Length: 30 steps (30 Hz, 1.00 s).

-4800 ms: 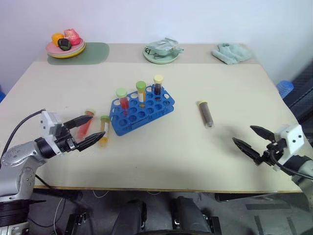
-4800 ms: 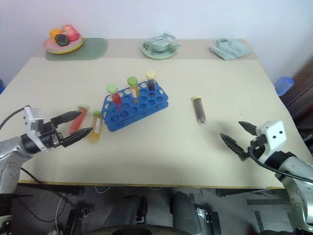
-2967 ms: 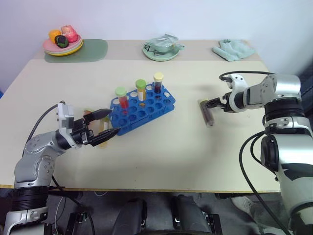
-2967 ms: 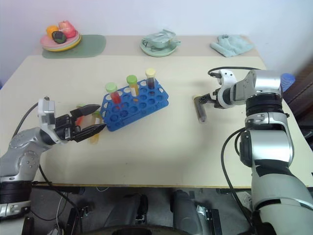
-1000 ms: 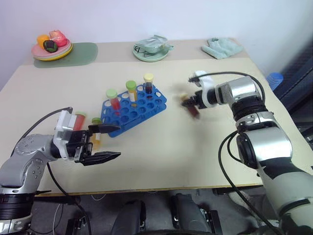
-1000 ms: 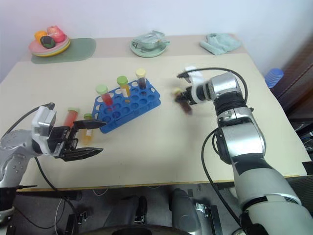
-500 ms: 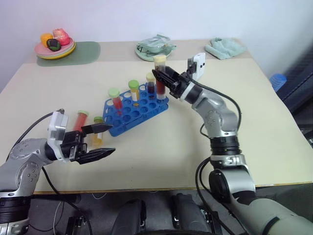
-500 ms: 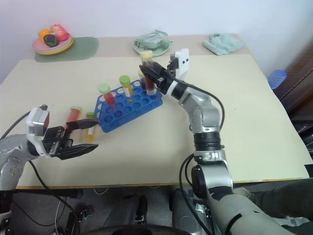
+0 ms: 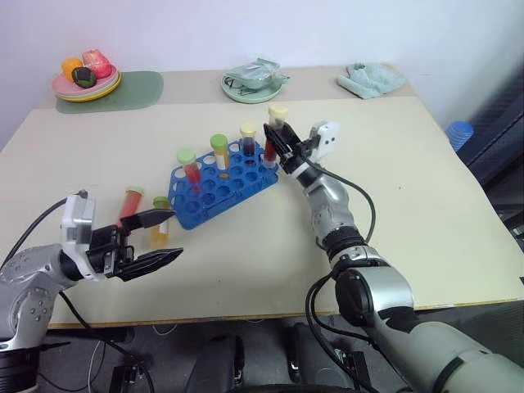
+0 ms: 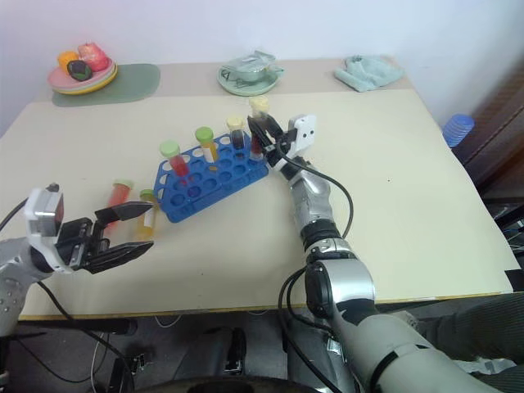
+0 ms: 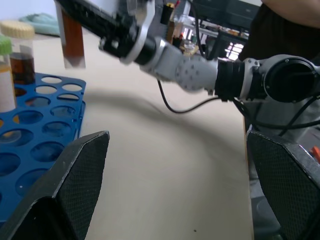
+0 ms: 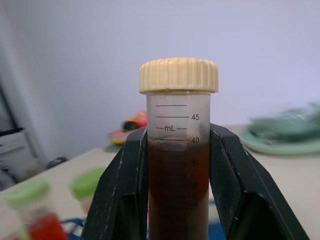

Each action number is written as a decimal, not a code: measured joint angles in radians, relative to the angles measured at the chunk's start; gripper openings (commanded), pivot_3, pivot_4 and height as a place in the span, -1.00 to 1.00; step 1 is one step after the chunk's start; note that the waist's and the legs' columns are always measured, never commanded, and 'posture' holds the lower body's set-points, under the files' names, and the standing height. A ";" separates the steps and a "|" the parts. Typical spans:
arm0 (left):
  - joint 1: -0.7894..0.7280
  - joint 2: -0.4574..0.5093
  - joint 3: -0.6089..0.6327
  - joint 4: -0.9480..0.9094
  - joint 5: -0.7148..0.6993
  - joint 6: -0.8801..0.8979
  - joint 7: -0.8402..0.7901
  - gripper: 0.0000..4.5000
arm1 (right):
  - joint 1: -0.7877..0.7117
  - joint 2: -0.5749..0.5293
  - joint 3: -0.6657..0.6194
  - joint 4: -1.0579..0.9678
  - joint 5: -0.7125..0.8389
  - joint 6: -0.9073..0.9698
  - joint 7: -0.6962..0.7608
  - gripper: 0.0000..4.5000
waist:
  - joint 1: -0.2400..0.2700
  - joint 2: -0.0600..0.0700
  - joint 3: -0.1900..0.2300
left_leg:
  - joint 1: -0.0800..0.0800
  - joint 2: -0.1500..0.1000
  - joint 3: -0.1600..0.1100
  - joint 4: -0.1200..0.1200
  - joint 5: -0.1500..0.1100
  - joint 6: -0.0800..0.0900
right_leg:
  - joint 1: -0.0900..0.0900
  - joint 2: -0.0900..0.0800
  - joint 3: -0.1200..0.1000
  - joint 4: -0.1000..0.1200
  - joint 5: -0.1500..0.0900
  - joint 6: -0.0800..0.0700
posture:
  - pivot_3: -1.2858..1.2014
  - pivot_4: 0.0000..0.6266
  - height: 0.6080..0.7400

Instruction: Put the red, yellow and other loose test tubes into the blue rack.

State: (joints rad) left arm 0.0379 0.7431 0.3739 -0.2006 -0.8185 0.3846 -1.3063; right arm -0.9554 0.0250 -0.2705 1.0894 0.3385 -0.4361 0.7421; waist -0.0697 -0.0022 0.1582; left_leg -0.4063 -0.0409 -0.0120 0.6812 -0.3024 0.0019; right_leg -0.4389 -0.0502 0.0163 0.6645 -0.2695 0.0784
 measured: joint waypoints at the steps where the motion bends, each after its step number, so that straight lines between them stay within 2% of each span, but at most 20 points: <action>1: 0.004 0.000 0.002 -0.003 -0.001 0.000 0.002 1.00 | -0.001 -0.001 -0.007 0.022 0.000 -0.011 -0.002 -0.35 | 0.000 0.000 0.000 | 0.000 0.000 0.000 0.000 0.000 0.000 | 0.000 0.000 0.000 0.000 0.000 0.000 | 0.03 -0.52 1.00; 19: 0.058 0.000 0.041 -0.037 -0.019 0.001 0.024 1.00 | -0.040 0.060 -0.015 0.134 -0.018 -0.084 0.000 -0.35 | -0.002 0.000 0.000 | 0.007 0.001 0.000 -0.001 0.000 -0.001 | 0.006 0.000 0.000 0.000 0.000 0.000 | 0.03 -0.52 1.00; 24: 0.063 0.000 0.041 -0.039 -0.020 0.001 0.027 1.00 | -0.046 0.057 -0.013 0.155 -0.044 -0.103 -0.037 -0.35 | -0.002 0.000 0.000 | 0.014 0.000 0.000 -0.004 -0.003 0.004 | 0.013 0.000 0.000 -0.002 -0.001 -0.001 | 0.03 -0.52 1.00; 30: 0.071 0.000 0.043 -0.051 -0.021 0.001 0.029 1.00 | -0.056 0.052 -0.014 0.171 -0.061 -0.115 -0.088 -0.35 | -0.001 0.000 0.000 | 0.015 0.001 0.000 -0.004 -0.002 0.004 | 0.013 0.000 0.000 -0.002 -0.001 -0.002 | 0.03 -0.52 1.00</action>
State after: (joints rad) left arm 0.1085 0.7432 0.4167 -0.2519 -0.8390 0.3852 -1.2773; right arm -1.0113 0.0770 -0.2846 1.2608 0.2777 -0.5514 0.6540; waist -0.0712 -0.0020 0.1583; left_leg -0.3917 -0.0403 -0.0119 0.6768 -0.3047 0.0055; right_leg -0.4263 -0.0502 0.0164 0.6628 -0.2704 0.0768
